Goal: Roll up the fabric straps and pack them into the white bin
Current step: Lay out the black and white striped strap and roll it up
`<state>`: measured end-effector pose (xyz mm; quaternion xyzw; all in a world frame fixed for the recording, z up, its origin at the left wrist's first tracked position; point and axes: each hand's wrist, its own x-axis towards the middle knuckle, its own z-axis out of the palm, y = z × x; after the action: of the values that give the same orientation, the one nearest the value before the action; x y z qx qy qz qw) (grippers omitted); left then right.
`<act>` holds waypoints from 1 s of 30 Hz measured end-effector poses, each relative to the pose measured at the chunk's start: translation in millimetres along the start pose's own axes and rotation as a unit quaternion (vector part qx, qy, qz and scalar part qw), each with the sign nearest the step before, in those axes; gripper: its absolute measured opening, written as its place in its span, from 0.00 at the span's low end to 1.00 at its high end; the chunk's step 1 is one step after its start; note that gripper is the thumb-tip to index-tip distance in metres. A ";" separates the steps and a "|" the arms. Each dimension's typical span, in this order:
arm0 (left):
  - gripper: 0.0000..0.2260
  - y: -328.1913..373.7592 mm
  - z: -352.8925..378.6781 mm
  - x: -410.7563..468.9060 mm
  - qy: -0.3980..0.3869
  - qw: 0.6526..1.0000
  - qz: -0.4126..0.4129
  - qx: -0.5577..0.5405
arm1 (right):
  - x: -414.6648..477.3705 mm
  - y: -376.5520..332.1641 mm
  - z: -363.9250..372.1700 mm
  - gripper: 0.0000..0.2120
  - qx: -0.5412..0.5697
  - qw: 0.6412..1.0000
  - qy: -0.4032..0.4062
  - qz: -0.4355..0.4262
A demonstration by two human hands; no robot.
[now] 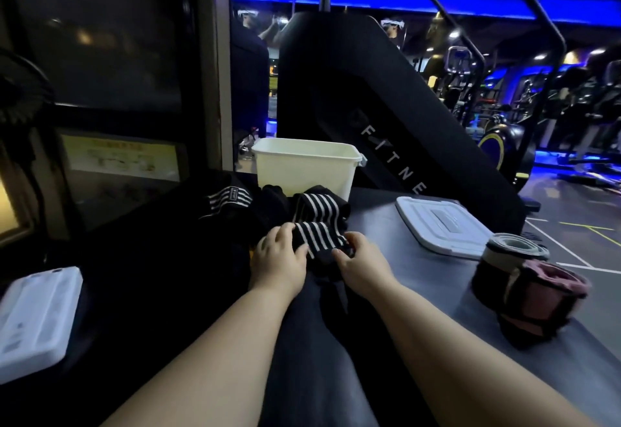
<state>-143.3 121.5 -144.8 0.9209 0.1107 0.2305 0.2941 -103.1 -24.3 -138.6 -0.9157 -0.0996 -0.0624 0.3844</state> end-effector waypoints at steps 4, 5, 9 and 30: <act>0.25 -9.6 3.6 12.3 -0.023 1.000 -0.011 -0.014 | 13.2 -7.6 11.2 0.33 -0.001 1.000 -0.019 0.015; 0.25 -10.5 3.5 14.0 -0.035 0.999 -0.016 -0.021 | 13.7 -9.5 13.0 0.35 -0.012 1.000 -0.024 0.012; 0.25 -13.8 1.8 16.1 -0.062 0.996 -0.029 -0.050 | 16.4 -9.0 15.9 0.26 0.007 0.999 -0.041 -0.005; 0.02 39.0 -5.8 -50.3 -0.230 0.955 0.103 -0.156 | -85.3 38.6 -80.6 0.11 0.015 0.999 -0.030 0.022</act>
<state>-187.2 76.0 -135.6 0.8979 -0.0928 0.0563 0.4265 -180.2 -119.9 -125.4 -0.9132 -0.0916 -0.0252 0.3963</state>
